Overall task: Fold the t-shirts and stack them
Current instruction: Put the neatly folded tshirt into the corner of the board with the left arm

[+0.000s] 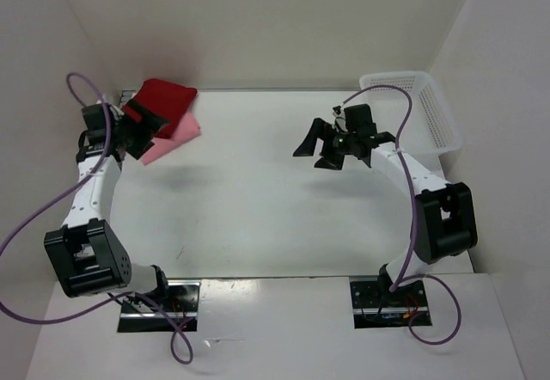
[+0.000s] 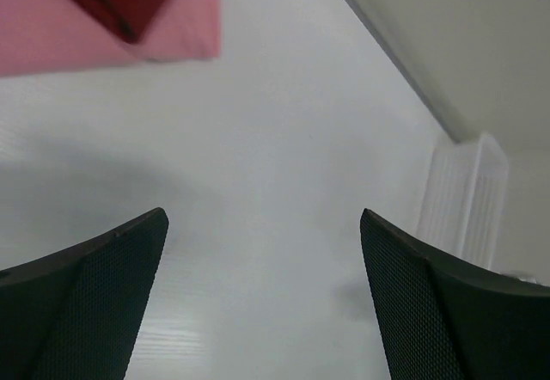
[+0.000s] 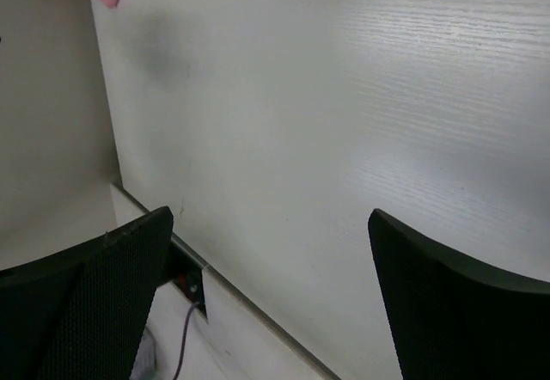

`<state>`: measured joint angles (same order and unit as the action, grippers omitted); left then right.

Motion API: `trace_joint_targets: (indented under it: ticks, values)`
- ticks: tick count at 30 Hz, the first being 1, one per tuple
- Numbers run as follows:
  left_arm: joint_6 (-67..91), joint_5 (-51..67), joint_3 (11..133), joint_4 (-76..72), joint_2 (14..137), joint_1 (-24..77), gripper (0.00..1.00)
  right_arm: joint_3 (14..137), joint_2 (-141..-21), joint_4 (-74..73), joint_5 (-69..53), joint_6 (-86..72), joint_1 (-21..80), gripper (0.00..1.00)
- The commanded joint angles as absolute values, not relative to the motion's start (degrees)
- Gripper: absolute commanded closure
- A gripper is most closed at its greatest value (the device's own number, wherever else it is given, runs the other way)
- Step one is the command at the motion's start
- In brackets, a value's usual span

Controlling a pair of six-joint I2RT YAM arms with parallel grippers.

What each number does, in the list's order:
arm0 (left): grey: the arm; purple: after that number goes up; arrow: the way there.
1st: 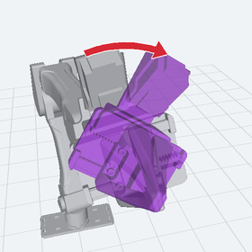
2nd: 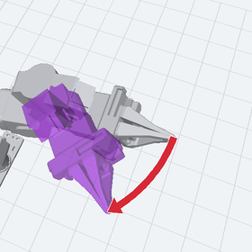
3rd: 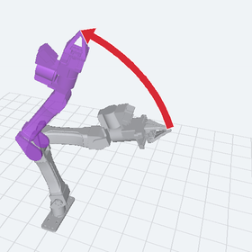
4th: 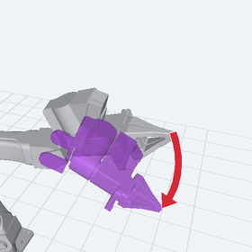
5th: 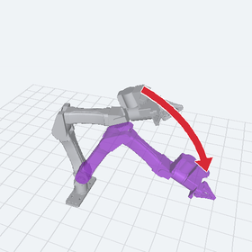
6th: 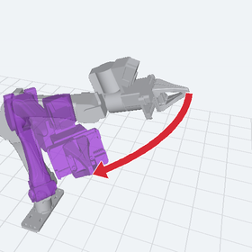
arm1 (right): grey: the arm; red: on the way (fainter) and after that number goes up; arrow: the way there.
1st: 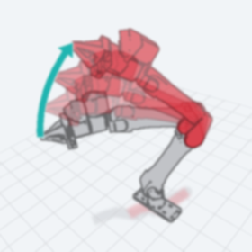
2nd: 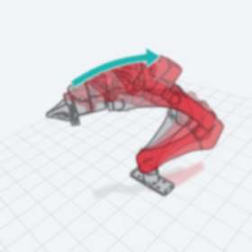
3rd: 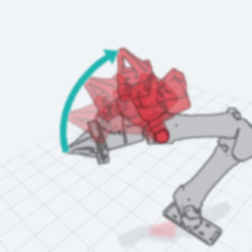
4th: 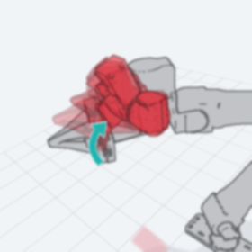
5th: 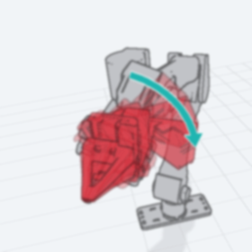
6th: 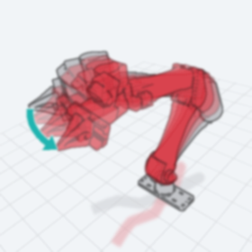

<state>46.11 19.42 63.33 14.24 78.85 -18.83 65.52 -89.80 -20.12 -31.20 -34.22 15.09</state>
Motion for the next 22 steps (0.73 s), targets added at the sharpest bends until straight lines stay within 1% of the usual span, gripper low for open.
trace_joint_targets:
  ticks: [1, 4, 8, 14, 20, 22]
  values:
    - [42.28, 22.94, 66.52, 16.79, 78.93, -10.65, 0.01, 63.82, -87.1, -19.59, -26.29, -33.93, 17.48, 0.0]
    - [42.28, 22.41, 67.06, 15.92, 77.09, -5.47, 0.01, 63.11, -86.48, -19.6, -25.75, -33.93, 19.42, 0.0]
    - [42.98, 29.87, 66.54, 11.78, 76.55, -4.31, 0.01, 63.11, -87.01, -20.13, -25.22, -34.98, 22.49, 0.0]
    - [42.45, 32.51, 63.9, 8.96, 77.6, -1.85, 0.01, 63.02, -85.61, -20.13, -23.55, -35.6, 23.82, 0.0]
    - [40.08, 31.9, 68.19, 10.72, 81.64, -0.09, 0.01, 61.88, -83.5, -20.74, -22.85, -35.6, 23.82, 0.0]
    - [40.08, 29.8, 68.82, 12.03, 82.43, -0.09, 0.01, 61.87, -83.5, -20.74, -22.85, -35.07, 23.82, 0.0]
